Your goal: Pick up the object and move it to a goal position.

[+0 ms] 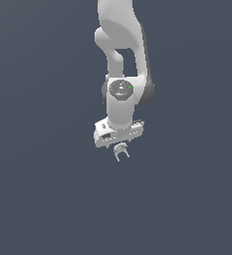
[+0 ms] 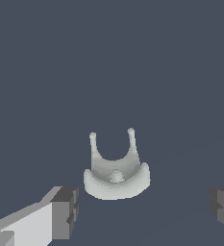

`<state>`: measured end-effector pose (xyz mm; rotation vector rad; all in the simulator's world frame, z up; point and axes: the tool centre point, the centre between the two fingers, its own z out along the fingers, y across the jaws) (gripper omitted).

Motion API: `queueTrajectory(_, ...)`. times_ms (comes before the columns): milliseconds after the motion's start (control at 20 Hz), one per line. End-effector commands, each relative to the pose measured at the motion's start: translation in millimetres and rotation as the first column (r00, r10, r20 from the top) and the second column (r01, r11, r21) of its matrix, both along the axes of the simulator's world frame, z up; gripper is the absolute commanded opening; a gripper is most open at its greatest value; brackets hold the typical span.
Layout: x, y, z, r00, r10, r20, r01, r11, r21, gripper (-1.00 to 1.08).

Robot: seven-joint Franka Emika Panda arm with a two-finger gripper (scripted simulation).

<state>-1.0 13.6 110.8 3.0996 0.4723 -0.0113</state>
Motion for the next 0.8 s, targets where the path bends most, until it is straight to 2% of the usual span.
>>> queueTrajectory(0, 0, 7, -9, 0.999, 0.050, 0.003, -0.050, 0.999, 0.003, 1.00)
queueTrajectory(300, -1, 16, -20, 0.994, 0.110, 0.006, -0.110, 0.994, 0.007, 1.00)
queueTrajectory(750, -1, 16, -34, 0.994, 0.110, 0.005, -0.110, 0.994, 0.007, 1.00)
